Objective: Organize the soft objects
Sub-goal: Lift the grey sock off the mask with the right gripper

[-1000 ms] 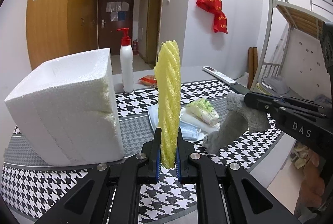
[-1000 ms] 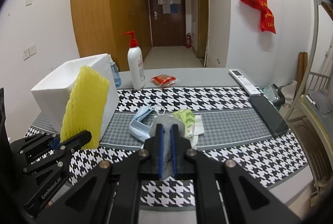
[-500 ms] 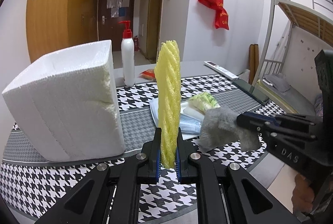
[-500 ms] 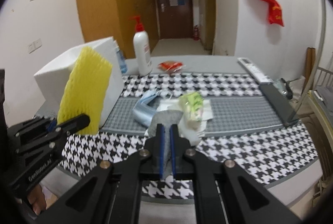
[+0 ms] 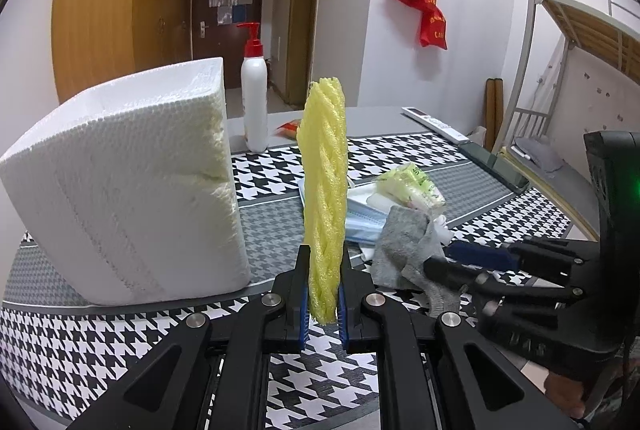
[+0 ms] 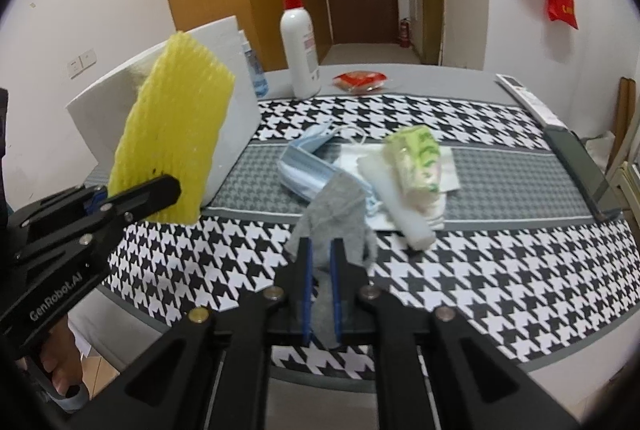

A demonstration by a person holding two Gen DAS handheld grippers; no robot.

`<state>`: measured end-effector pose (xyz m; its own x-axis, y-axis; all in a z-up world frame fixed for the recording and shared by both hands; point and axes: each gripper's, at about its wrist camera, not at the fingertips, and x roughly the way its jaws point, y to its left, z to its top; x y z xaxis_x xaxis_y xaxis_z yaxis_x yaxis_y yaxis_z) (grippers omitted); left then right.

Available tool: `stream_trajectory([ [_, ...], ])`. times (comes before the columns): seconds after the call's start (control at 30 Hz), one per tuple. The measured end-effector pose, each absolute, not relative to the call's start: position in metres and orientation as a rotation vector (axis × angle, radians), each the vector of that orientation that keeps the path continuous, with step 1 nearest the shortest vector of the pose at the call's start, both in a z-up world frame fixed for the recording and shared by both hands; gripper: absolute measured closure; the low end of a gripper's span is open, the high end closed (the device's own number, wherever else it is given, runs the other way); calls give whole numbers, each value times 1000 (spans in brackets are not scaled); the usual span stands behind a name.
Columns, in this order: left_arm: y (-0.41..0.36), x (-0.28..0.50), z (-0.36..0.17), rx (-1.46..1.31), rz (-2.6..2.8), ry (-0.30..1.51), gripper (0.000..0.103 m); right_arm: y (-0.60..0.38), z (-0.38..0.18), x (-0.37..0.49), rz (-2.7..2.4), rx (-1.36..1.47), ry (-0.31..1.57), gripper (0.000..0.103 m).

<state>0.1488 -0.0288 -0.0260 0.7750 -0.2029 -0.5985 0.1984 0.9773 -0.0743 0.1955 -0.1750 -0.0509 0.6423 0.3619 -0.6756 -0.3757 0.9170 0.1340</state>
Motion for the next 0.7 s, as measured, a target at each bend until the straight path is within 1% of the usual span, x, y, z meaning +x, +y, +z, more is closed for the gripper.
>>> stream_trajectory([
  [0.03, -28, 150, -26, -7, -217, 649, 92, -174, -51, 196, 419, -16, 762, 50],
  [0.07, -29, 150, -26, -7, -217, 649, 92, -175, -51, 196, 418, -4, 752, 38],
  [0.1, -29, 151, -26, -7, -218, 651, 92, -175, -50, 195, 420, 4, 743, 31],
  [0.2, -28, 152, -27, -10, -219, 653, 92, -173, -49, 199, 410, 0, 741, 31],
  [0.4, -25, 157, -30, -15, -217, 657, 92, -168, -63, 217, 371, -1, 809, 31],
  [0.7, -23, 166, -36, -22, -225, 670, 92, -161, -76, 231, 345, -29, 856, 31],
])
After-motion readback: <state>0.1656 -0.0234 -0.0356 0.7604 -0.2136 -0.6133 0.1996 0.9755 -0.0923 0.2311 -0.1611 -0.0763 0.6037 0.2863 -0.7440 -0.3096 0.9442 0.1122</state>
